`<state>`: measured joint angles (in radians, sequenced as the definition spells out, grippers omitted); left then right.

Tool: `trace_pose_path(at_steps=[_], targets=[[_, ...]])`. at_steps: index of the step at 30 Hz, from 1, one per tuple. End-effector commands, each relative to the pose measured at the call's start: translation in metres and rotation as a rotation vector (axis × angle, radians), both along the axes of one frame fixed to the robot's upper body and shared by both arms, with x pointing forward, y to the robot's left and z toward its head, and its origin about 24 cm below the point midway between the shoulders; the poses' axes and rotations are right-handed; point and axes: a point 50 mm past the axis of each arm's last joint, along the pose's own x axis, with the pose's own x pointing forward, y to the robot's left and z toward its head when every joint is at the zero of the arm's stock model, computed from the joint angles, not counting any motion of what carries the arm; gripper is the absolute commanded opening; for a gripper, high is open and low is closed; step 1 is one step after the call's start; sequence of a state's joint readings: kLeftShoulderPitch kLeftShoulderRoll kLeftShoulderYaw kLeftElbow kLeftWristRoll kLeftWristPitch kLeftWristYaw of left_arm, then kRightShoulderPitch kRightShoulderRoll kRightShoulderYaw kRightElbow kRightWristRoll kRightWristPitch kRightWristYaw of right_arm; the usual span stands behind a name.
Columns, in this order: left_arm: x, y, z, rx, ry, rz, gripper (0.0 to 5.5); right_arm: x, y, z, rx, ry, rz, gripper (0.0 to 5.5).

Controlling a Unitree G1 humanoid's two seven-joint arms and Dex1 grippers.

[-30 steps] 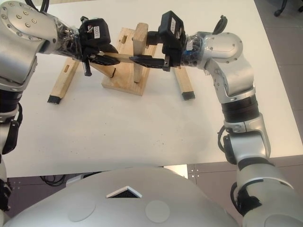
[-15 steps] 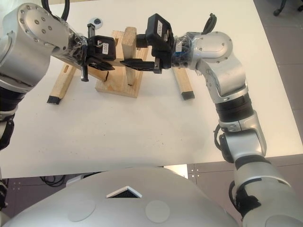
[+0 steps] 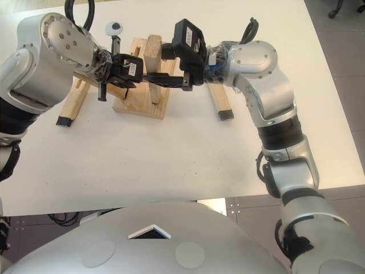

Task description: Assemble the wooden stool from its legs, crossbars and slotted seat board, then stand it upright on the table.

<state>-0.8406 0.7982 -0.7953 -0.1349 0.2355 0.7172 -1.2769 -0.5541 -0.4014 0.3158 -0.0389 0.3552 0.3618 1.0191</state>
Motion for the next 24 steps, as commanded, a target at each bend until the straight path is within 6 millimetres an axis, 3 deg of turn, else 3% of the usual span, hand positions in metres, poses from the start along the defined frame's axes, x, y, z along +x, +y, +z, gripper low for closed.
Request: trace_pose_path(at_steps=[1,4,10,13,15,20,24], targets=[[-0.067,0.014,-0.124,0.148,0.556,0.055,0.41,-0.01,0.029,-0.02,-0.02,0.133,0.047,2.04],[-0.06,0.005,-0.112,0.05,0.539,0.066,0.41,-0.012,0.032,-0.029,-0.038,0.149,0.043,2.04],[-0.039,0.006,-0.041,-0.299,0.462,0.144,0.41,-0.009,0.015,-0.042,-0.118,0.16,-0.014,2.04],[-0.033,0.013,-0.02,-0.402,0.42,0.189,1.09,-0.007,0.013,-0.04,-0.125,0.148,-0.021,2.03],[-0.032,0.016,-0.013,-0.435,0.388,0.205,1.46,-0.005,0.011,-0.039,-0.131,0.139,-0.022,2.03],[-0.036,0.026,-0.004,-0.432,0.34,0.2,1.5,0.0,0.008,-0.032,-0.147,0.105,-0.029,2.03],[-0.033,0.039,0.017,-0.429,0.256,0.191,1.5,0.004,0.006,-0.032,-0.177,0.08,-0.047,2.03]])
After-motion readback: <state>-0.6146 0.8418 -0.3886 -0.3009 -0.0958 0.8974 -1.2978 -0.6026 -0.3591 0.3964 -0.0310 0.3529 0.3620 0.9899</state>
